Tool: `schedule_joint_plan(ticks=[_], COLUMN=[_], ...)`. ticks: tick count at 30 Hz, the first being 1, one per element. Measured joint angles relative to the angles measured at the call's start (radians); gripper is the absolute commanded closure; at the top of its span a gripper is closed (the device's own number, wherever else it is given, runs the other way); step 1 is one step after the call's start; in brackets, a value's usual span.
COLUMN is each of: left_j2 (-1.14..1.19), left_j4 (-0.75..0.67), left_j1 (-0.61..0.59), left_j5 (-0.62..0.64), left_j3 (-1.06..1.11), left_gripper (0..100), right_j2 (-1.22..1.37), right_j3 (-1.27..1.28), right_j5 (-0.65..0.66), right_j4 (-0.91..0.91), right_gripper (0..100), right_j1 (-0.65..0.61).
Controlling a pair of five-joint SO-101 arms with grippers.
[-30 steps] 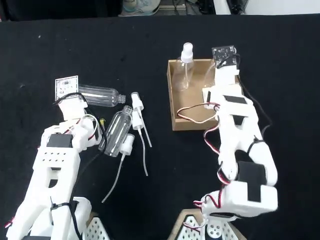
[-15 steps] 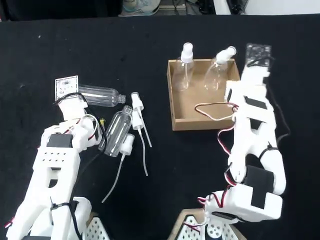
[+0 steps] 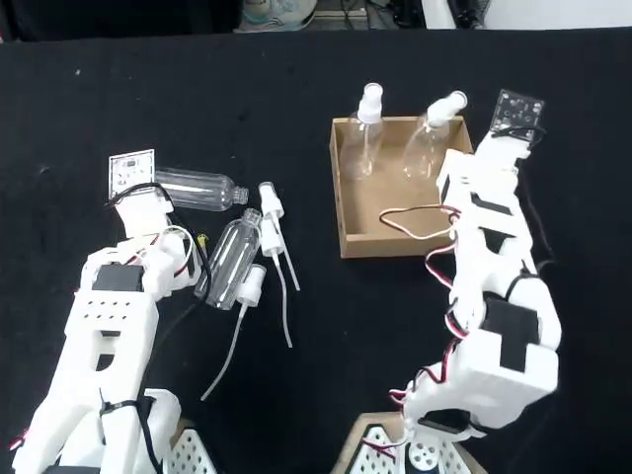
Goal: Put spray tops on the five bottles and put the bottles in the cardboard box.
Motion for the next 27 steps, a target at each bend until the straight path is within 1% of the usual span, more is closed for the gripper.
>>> schedule_joint_plan(ticks=[9,20,27], left_j2=[0.000,0.000,0.000], left_j4=[0.000,0.000,0.000], left_j1=[0.000,0.000,0.000], left_j5=[0.000,0.000,0.000], left_j3=[0.000,0.000,0.000], left_gripper=[82,82,82], right_j2=[0.006,0.006,0.006], right_j3=[0.000,0.000,0.000], right_j5=[0.000,0.000,0.000], right_j4=[-0.002,-0.002,-0.002], right_gripper=[97.7,97.7,97.7], right_j1=[-0.098,-0.107,-0.150])
